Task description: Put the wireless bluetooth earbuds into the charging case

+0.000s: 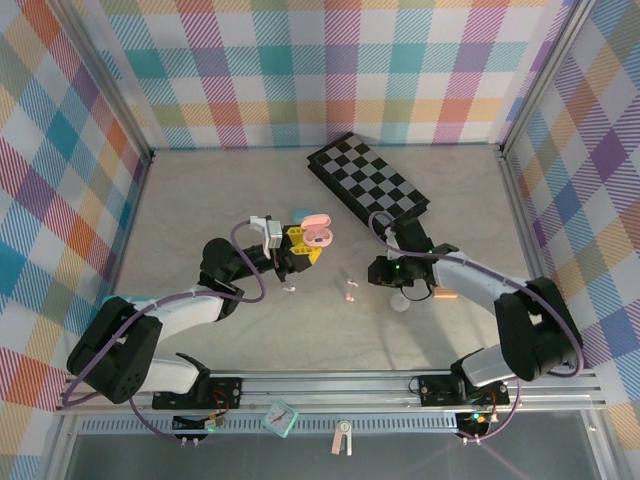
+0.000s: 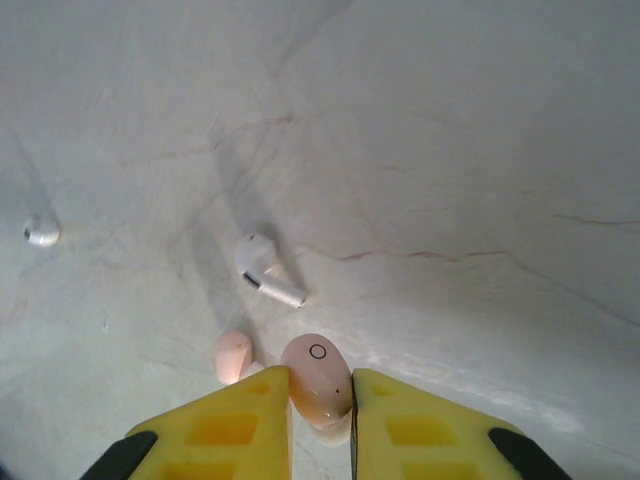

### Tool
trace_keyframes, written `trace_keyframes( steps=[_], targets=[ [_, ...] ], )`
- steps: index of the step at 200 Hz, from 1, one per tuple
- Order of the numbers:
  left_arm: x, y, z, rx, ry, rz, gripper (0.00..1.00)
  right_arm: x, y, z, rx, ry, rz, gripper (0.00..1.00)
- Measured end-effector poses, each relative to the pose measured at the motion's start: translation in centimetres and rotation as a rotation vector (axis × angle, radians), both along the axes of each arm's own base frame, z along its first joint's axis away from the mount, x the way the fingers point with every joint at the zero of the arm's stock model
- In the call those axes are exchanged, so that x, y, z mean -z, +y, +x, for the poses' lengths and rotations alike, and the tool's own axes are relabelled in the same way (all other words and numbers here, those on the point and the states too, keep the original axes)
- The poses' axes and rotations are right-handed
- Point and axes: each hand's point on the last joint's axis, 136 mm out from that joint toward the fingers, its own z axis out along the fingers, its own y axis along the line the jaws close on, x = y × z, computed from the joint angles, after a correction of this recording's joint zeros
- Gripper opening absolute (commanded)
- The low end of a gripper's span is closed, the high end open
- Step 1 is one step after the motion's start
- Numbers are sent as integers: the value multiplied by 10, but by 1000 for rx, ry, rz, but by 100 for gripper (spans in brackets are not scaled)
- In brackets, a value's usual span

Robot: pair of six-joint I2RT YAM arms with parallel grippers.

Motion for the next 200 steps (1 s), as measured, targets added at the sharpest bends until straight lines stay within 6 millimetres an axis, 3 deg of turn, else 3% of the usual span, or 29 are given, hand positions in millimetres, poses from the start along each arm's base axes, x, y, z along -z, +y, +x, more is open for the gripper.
trace_keyframes(
  steps=[91, 135, 200],
  targets=[
    [9, -2, 6, -10, 15, 14, 22, -9, -38, -1, 257, -137, -315, 20],
    [12, -4, 11, -15, 11, 26, 22, -25, -44, 6, 291, -197, -347, 20],
    [14, -8, 16, -16, 15, 32, 22, -31, -40, 9, 275, -221, -329, 20]
  ],
)
